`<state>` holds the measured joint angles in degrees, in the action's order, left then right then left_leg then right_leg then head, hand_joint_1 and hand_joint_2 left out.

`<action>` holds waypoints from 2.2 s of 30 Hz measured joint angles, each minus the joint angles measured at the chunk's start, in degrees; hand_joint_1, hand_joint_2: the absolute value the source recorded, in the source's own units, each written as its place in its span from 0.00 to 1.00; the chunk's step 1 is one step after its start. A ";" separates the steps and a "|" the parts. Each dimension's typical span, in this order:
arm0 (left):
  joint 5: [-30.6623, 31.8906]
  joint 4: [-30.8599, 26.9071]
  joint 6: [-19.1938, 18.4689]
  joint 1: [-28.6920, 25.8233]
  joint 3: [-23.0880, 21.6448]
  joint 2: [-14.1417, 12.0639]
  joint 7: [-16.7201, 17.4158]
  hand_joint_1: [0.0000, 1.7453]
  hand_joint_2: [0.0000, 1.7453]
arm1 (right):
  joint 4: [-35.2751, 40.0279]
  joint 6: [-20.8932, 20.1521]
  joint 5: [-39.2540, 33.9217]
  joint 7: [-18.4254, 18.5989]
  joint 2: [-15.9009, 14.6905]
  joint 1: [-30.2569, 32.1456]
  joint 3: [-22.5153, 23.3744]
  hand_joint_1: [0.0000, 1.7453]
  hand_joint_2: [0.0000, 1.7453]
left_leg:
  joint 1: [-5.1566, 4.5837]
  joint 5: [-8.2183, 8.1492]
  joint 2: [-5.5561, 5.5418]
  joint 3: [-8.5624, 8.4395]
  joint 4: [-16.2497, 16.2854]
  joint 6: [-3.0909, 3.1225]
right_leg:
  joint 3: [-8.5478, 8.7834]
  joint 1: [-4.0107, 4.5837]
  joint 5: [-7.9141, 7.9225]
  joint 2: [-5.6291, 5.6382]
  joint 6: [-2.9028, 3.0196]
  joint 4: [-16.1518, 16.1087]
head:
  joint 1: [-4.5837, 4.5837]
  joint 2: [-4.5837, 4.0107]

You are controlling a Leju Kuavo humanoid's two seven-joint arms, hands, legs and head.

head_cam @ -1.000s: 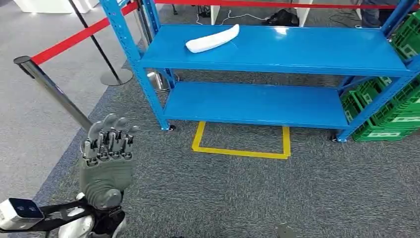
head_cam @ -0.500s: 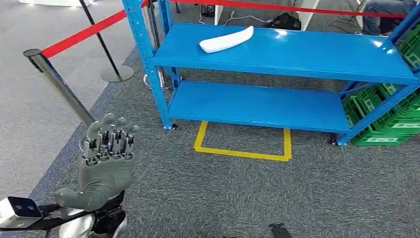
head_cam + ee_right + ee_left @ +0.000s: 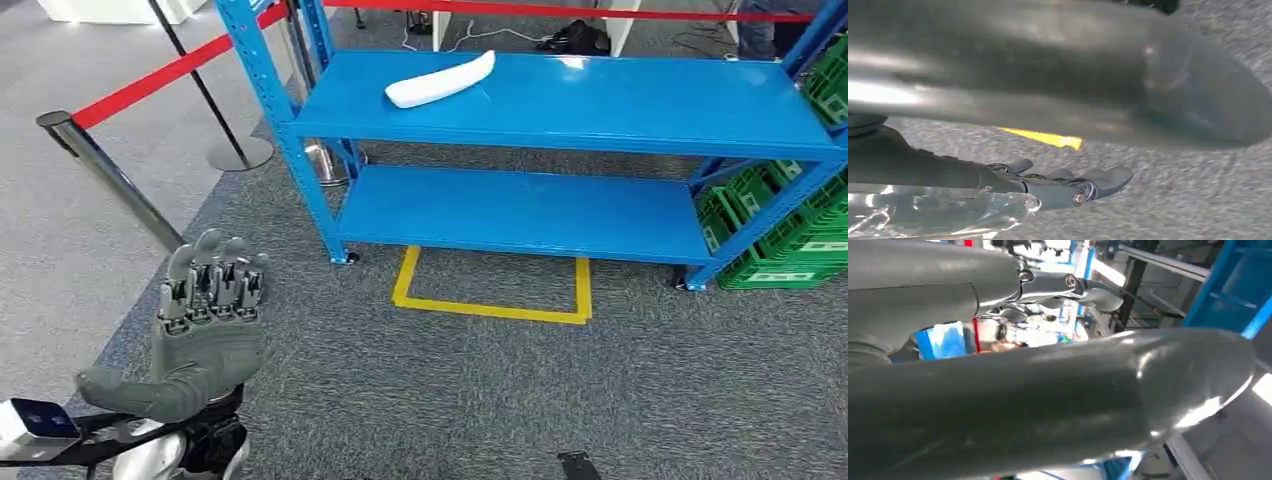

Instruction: Take the parts from the cabinet and place them on the table.

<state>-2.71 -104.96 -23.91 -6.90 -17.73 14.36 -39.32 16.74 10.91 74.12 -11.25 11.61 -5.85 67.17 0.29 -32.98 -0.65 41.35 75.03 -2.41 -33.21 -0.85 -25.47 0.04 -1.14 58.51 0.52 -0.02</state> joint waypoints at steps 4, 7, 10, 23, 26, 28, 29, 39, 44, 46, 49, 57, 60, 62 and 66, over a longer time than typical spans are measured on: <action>1.82 0.04 1.79 -0.01 0.09 0.07 0.63 0.00 0.00 | 0.02 0.07 -0.02 0.19 0.00 -0.06 0.15 0.00 0.00 | 0.34 8.23 0.48 -7.66 -15.53 0.04 | 0.31 -0.10 -0.15 0.21 -0.51 0.01 | -0.07 0.00; 1.82 0.04 1.79 -0.01 0.09 0.07 0.63 0.00 0.00 | 0.02 0.07 -0.02 0.19 0.00 -0.06 0.15 0.00 0.00 | 0.34 8.23 0.48 -7.66 -15.53 0.04 | 0.31 -0.10 -0.15 0.21 -0.51 0.01 | -0.07 0.00; 1.82 0.04 1.79 -0.01 0.09 0.07 0.63 0.00 0.00 | 0.02 0.07 -0.02 0.19 0.00 -0.06 0.15 0.00 0.00 | 0.34 8.23 0.48 -7.66 -15.53 0.04 | 0.31 -0.10 -0.15 0.21 -0.51 0.01 | -0.07 0.00; 6.84 0.74 8.37 0.19 -0.66 0.09 1.51 0.00 0.00 | 0.04 2.03 2.17 -1.25 0.00 -0.03 0.13 0.00 0.00 | -0.41 7.55 -0.10 -8.70 -17.86 2.07 | -0.09 0.55 -0.17 0.45 -1.45 0.26 | 0.39 0.00; 2.82 0.74 3.64 0.27 -0.94 -0.09 0.83 0.00 0.00 | 0.04 2.01 2.73 -1.60 0.07 -0.04 0.07 0.00 0.00 | -0.32 6.63 -0.03 -8.42 -17.33 1.01 | 0.07 0.15 0.30 0.40 -0.30 -0.35 | 0.35 0.00; 1.90 0.79 2.18 0.38 -1.40 -0.13 0.78 0.00 0.00 | 0.04 1.99 3.00 -1.73 0.07 -0.17 -0.09 0.00 0.00 | -0.14 2.37 0.01 -5.09 -10.14 0.45 | 0.01 0.06 0.30 0.30 0.05 -0.35 | -0.22 0.00; 1.71 0.87 2.03 0.41 -1.57 -0.24 0.78 0.00 0.00 | 0.04 1.94 3.02 -1.73 0.07 -0.10 -0.18 0.00 0.00 | -0.06 0.23 0.02 -2.60 -5.03 0.25 | -0.01 0.06 0.28 0.21 0.08 -0.35 | -0.20 0.00; 3.19 1.84 1.11 0.60 -2.16 -0.22 0.81 0.00 0.00 | 0.04 2.89 3.32 -0.85 0.02 -0.02 -0.26 0.00 0.00 | 0.05 7.50 0.13 -8.24 -17.66 1.64 | 0.01 0.15 0.31 0.41 -1.75 -0.47 | -0.35 0.00; 4.74 3.01 1.14 0.96 -3.13 -0.20 2.75 0.00 0.00 | 0.04 3.17 3.54 -0.70 0.02 -0.09 -0.26 0.00 0.00 | 0.17 7.78 0.27 -8.32 -18.00 3.30 | -5.66 0.06 -6.56 0.35 -2.74 11.86 | 0.31 0.00; 4.96 4.26 1.09 1.13 -3.28 -0.22 3.34 0.00 0.00 | 0.04 3.39 3.63 -0.70 0.00 0.02 -0.26 0.00 0.00 | 0.00 7.75 0.27 -8.35 -17.99 3.35 | -8.93 0.14 -8.36 0.35 -2.75 18.41 | 0.33 0.00; 4.96 5.57 1.05 1.42 -3.82 -0.22 3.93 0.00 0.00 | 0.04 3.95 3.09 -0.68 -0.02 -0.10 -0.22 0.00 0.00 | 0.01 7.66 0.15 -8.67 -17.97 3.22 | -4.23 0.17 -2.12 0.34 -2.34 8.47 | 0.35 0.00; 5.07 7.26 0.76 1.97 -4.87 -0.42 4.15 0.00 0.00 | 0.04 2.88 1.40 -3.79 -0.07 -0.23 -0.07 0.00 0.00 | -0.16 6.19 0.14 -8.05 -16.61 0.82 | -0.04 0.06 0.33 0.53 -0.35 -0.27 | 0.17 0.00; 5.03 7.58 0.59 2.02 -4.98 -0.57 3.78 0.00 0.00 | 0.04 -0.21 0.52 -7.41 -0.09 -0.27 -0.07 0.00 0.00 | -0.01 -0.22 0.16 -1.66 -3.14 0.26 | -0.12 0.07 0.30 0.36 0.04 -0.26 | -0.11 0.00; 5.00 7.82 0.59 2.04 -4.96 -0.57 3.74 0.00 0.00 | 0.04 -1.07 0.17 -7.94 -0.11 -0.20 -0.04 0.00 0.00 | 0.00 -0.05 0.16 0.03 -0.08 0.28 | -0.09 0.06 0.30 0.31 0.04 -0.26 | -0.11 0.00; 4.98 7.91 0.54 2.09 -5.05 -0.57 3.69 0.00 0.00 | 0.04 -1.36 0.11 -8.13 -0.11 -0.24 -0.02 0.00 0.00 | 0.23 8.07 0.65 -8.19 -16.31 0.54 | 0.17 0.12 0.21 0.51 -0.47 -0.24 | -0.20 0.00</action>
<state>2.27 -97.04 -23.37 -4.81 -22.78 13.79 -35.63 16.79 9.55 74.23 -19.39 11.50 -6.09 67.14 0.52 -24.91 0.00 33.16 58.72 -1.87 -33.04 -0.73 -25.25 0.55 -1.62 58.27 0.33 -0.02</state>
